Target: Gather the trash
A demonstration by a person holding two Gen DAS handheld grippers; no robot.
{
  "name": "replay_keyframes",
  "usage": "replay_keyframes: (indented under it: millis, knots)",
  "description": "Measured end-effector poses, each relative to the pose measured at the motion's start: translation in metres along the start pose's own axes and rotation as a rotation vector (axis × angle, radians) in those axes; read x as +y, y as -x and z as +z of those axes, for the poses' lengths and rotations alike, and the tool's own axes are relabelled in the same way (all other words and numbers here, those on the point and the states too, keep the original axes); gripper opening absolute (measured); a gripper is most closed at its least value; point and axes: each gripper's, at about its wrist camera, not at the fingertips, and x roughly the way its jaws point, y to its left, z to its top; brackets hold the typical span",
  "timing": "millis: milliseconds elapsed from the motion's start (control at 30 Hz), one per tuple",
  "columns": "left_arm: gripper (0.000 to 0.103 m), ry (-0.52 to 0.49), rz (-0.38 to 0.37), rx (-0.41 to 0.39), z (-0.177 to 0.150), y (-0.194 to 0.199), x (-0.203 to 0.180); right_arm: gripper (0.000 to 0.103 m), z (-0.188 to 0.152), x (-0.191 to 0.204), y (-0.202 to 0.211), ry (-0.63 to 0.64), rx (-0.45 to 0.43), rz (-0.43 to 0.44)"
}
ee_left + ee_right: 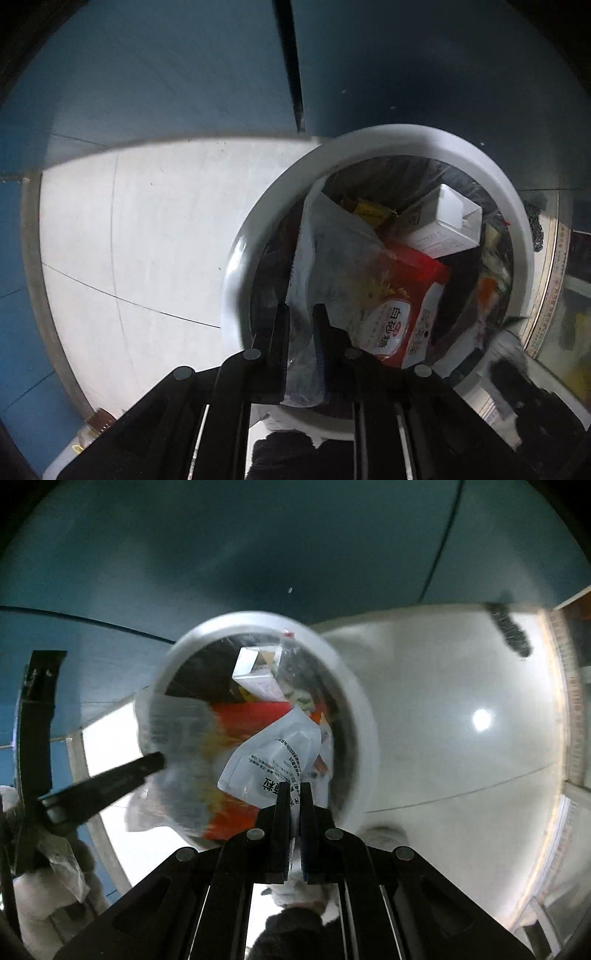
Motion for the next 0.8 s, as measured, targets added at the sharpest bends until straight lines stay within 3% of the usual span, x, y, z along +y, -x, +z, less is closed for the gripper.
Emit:
replay_keyframes:
  millis: [167,200,233,267,300,333,400,467,533,600,800]
  knots:
    - [0.020,0.036,-0.090,-0.019,-0.007,0.021,0.013,0.008,0.013,0.006,-0.033,0.022,0.059,0.035]
    - [0.038,0.042,-0.091,-0.028,-0.011,0.029,0.017,0.010,0.013,0.007,-0.034,0.024,0.075,0.036]
    - [0.072,0.045,-0.086,-0.037,-0.015,0.035,0.020,0.021,0.014,0.008,-0.035,0.023,0.084,0.033]
    - [0.088,0.051,-0.076,-0.055,-0.018,0.043,0.022,0.030,0.014,0.010,-0.035,0.024,0.092,0.031]
    - [0.098,0.052,-0.059,-0.082,-0.024,0.053,0.025,0.046,0.014,0.011,-0.033,0.026,0.089,0.030]
    - [0.098,0.050,-0.048,-0.095,-0.027,0.058,0.027,0.053,0.012,0.013,-0.028,0.032,0.081,0.019]
    - [0.098,0.055,-0.042,-0.103,-0.039,0.071,0.029,0.054,0.007,0.016,-0.021,0.044,0.076,0.008]
    - [0.100,0.051,-0.037,-0.108,-0.052,0.083,0.030,0.067,0.000,0.018,-0.010,0.064,0.066,-0.025]
    - [0.100,0.040,-0.026,-0.134,-0.066,0.102,0.030,0.088,-0.008,0.020,0.006,0.087,0.046,-0.061]
    - [0.100,0.027,-0.015,-0.163,-0.075,0.119,0.037,0.101,-0.020,0.022,0.026,0.113,0.019,-0.111]
    - [0.100,-0.008,-0.013,-0.239,-0.114,0.200,0.038,0.103,-0.051,0.026,0.118,0.149,-0.069,-0.167]
